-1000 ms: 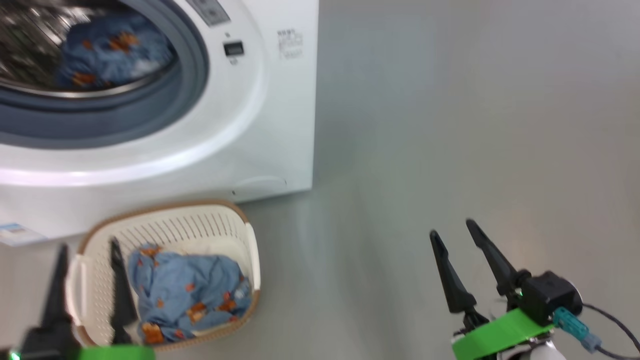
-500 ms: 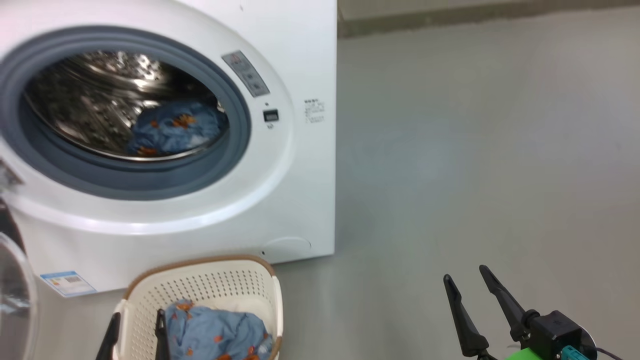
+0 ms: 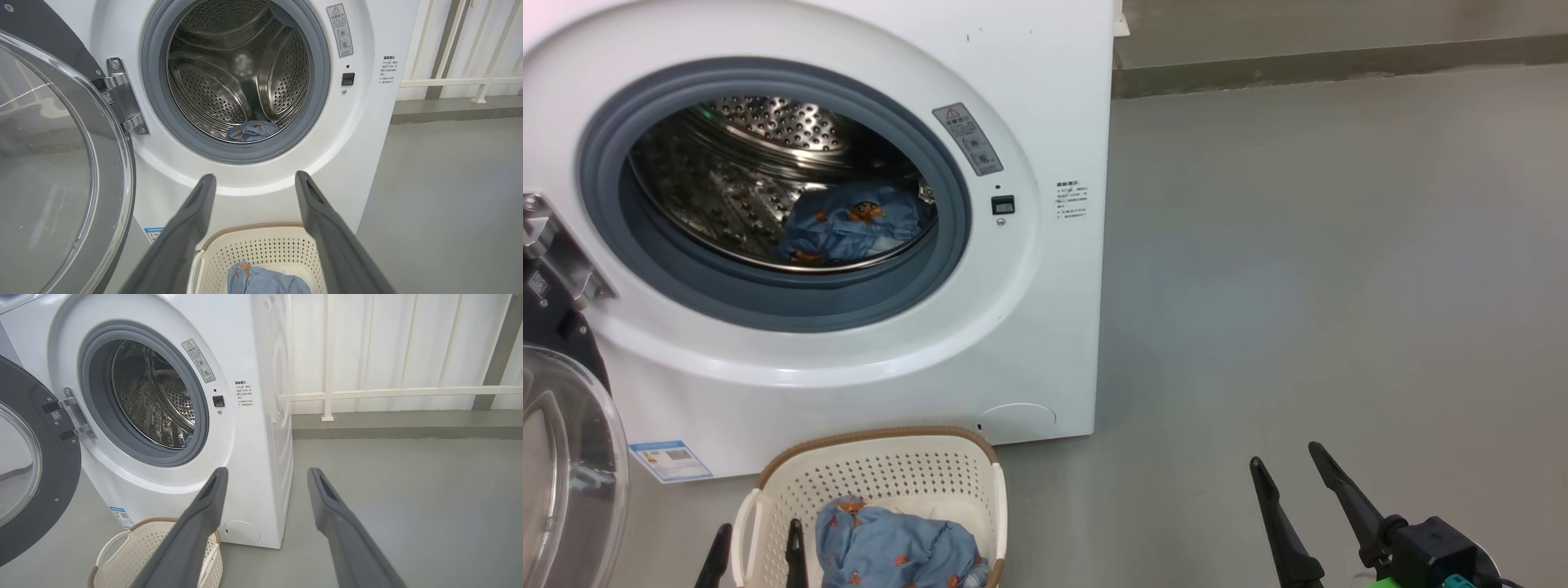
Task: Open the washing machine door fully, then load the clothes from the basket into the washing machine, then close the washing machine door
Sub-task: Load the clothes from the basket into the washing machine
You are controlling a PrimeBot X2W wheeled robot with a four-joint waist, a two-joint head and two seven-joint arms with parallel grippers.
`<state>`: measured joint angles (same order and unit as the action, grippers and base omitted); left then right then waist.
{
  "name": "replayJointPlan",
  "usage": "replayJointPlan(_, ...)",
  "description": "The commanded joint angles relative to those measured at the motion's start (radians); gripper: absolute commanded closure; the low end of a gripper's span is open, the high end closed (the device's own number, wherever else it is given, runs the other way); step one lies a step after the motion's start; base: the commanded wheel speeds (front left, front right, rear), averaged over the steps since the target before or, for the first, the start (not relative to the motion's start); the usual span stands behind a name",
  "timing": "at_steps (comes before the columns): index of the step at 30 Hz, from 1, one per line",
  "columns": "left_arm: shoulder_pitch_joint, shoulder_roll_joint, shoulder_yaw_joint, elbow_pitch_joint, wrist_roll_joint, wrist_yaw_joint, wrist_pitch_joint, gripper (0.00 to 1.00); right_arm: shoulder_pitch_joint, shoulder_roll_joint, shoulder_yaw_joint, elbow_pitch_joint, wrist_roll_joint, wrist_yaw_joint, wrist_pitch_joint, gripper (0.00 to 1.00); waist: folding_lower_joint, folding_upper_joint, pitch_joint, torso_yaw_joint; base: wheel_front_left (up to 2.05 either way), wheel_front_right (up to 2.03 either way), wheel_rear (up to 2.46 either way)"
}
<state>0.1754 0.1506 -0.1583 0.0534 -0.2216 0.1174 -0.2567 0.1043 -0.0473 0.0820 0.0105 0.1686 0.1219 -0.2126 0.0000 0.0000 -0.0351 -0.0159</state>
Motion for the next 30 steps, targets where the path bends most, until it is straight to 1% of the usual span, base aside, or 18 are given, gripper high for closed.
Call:
replayJointPlan(1, -0.039, 0.002, 0.039, -0.017, 0.004, -0.005, -0.005, 0.00, -0.016, -0.003, 0.022, -0.028, -0.004, 0.009, -0.002, 0.00, 0.0000, 0.0000, -0.001, 0.001, 0.00, 0.00, 0.00)
replayJointPlan(21, -0.051, -0.030, 0.054, -0.006, 0.024, -0.024, -0.005, 0.00, -0.017, -0.003, 0.028, -0.037, -0.003, 0.009, 0.002, 0.00, 0.0000, 0.0000, 0.024, 0.000, 0.00, 0.00, 0.00)
replayJointPlan(25, -0.069, -0.035, 0.052, 0.015, 0.028, -0.026, -0.005, 0.00, -0.019, -0.003, 0.031, -0.046, -0.004, 0.009, 0.005, 0.00, 0.0000, 0.0000, 0.051, 0.001, 0.00, 0.00, 0.00)
replayJointPlan(30, -0.130, -0.044, 0.038, 0.080, 0.022, -0.047, -0.005, 0.00, -0.045, -0.003, 0.044, -0.061, -0.006, 0.009, 0.010, 0.00, 0.0000, 0.0000, 0.124, -0.005, 0.00, 0.00, 0.00)
